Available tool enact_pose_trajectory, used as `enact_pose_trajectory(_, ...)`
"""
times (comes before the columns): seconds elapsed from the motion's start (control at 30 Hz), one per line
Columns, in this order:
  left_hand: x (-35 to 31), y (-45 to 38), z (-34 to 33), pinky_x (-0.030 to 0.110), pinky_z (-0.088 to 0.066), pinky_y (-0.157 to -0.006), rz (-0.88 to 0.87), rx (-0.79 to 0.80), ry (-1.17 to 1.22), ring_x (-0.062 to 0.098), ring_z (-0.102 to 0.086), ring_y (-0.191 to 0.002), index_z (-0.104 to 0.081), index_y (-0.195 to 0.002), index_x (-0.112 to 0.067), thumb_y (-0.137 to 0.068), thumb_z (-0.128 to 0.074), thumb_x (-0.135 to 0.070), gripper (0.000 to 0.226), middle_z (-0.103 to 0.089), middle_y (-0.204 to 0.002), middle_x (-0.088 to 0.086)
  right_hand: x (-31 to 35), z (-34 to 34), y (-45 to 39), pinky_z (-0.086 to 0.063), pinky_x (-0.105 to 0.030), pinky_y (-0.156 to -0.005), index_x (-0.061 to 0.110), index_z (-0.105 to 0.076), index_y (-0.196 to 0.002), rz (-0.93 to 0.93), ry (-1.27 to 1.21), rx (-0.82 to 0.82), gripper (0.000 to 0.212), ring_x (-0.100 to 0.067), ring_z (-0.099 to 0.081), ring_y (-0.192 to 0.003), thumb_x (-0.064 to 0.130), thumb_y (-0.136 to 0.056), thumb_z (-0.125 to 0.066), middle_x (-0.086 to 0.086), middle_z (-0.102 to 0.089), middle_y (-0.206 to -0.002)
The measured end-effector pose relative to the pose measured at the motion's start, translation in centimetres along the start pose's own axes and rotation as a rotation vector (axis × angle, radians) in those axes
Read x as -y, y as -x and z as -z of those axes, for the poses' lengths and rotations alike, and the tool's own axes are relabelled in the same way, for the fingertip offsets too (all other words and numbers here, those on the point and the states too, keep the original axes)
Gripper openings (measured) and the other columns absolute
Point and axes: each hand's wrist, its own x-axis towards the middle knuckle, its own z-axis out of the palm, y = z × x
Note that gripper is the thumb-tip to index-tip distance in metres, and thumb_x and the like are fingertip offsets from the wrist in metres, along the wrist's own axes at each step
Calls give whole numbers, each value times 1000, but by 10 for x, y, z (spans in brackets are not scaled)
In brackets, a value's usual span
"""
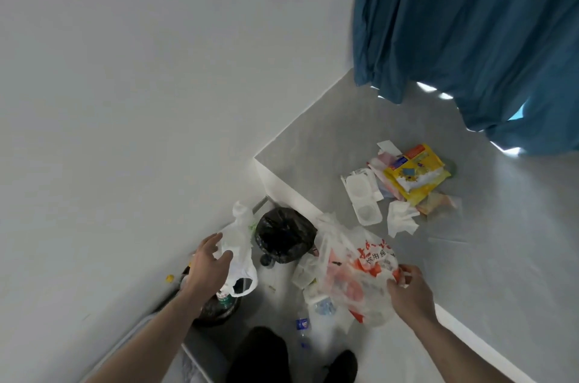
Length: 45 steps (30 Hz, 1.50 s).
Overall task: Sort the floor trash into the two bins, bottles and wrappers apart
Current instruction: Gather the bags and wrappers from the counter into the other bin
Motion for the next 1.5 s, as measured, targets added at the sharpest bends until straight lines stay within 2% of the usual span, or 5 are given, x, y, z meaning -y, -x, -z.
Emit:
enact_pose_trajectory(0.67, -15, -208, -133, 38, -49, -101, 283, 291, 121, 25, -61, -111, -53, -143, -21, -89, -64, -23, 55, -61, -131, 7, -19, -149, -63, -47, -37, -82, 31, -59, -106, -310, -144, -133, 33, -27, -63, -87, 24, -80, -77, 0, -69, -97)
enact_pose_trajectory(1.03, 82, -368, -309, 41, -54, -99, 294, 320, 471, 20, -63, -107, -64, -90, -12, -95, -55, -8, 11, -63, -100, 5, -148, -290, -174, -45, -31, -69, 31, -61, -106, -336, -285, -256, 32, -18, -65, -77, 28, -80, -80, 2, -70, -91)
enact_pose_trajectory(1.2, 157, -419, -373, 45, -51, -100, -15, 378, -214, 23, -58, -99, -60, -85, -22, -93, -52, -16, 13, -61, -90, -1, -180, -329, -216, -55, -42, -77, 31, -62, -105, -248, -339, -272, 32, -19, -67, -78, 28, -78, -80, 3, -71, -91)
enact_pose_trajectory(1.3, 200, -434, -400, 38, -44, -102, -272, 546, -726, 30, -57, -116, -62, -125, -14, -100, -47, -32, 34, -63, -125, 12, -175, -322, -237, -47, -37, -72, 24, -62, -103, -76, -336, -335, 31, -11, -61, -77, 22, -77, -81, 6, -68, -87)
enact_pose_trajectory(1.5, 215, -414, -384, 42, -48, -100, -479, 418, -665, 29, -62, -114, -49, -142, -24, -101, -42, -44, 47, -66, -125, 9, -174, -305, -214, -52, -43, -81, 25, -63, -101, 81, -349, -415, 31, -21, -64, -88, 29, -76, -81, 6, -68, -91)
